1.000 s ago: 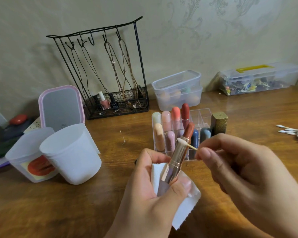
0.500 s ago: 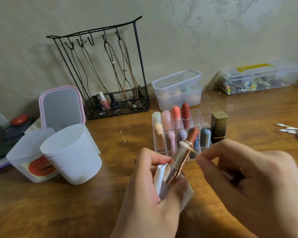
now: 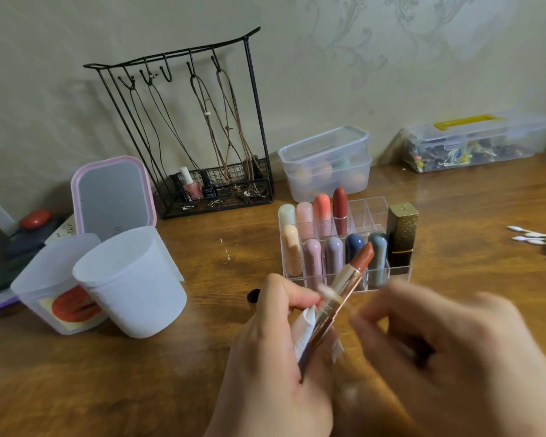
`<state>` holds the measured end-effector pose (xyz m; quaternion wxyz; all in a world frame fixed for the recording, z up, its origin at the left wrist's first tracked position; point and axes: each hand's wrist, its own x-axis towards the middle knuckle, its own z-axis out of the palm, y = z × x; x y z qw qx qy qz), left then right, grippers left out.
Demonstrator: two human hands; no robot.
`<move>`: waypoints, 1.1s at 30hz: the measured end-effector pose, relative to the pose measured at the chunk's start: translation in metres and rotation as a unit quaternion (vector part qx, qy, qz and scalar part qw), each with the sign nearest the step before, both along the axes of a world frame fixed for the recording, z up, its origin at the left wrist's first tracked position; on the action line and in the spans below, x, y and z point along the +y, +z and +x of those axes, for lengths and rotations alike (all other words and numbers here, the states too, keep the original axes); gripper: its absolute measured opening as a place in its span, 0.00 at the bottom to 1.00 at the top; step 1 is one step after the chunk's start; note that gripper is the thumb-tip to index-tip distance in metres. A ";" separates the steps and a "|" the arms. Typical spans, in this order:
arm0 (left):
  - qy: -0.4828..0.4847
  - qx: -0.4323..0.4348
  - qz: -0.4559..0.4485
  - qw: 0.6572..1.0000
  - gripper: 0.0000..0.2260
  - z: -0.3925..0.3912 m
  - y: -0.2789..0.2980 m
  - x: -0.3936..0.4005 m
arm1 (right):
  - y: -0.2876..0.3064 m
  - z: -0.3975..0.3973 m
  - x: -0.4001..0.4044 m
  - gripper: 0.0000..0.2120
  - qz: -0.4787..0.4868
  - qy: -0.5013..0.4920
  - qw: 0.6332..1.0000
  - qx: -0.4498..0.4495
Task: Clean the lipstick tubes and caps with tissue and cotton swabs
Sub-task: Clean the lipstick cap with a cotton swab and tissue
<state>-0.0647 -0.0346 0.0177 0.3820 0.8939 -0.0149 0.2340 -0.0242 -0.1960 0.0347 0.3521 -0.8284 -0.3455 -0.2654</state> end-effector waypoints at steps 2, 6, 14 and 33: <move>0.006 -0.008 0.000 1.000 0.26 0.001 -0.001 0.000 | 0.001 0.001 -0.002 0.08 0.007 -0.013 1.000 0.004; 0.008 0.007 -0.031 0.999 0.27 0.002 0.000 0.001 | 0.002 0.004 -0.004 0.06 0.002 -0.022 1.000 -0.007; -0.006 0.010 -0.053 0.999 0.27 0.002 0.004 0.002 | 0.000 0.004 -0.005 0.06 -0.001 -0.010 1.000 -0.006; -0.007 0.063 -0.146 0.987 0.17 0.002 0.005 0.002 | -0.003 0.008 -0.007 0.07 -0.004 0.005 1.000 0.018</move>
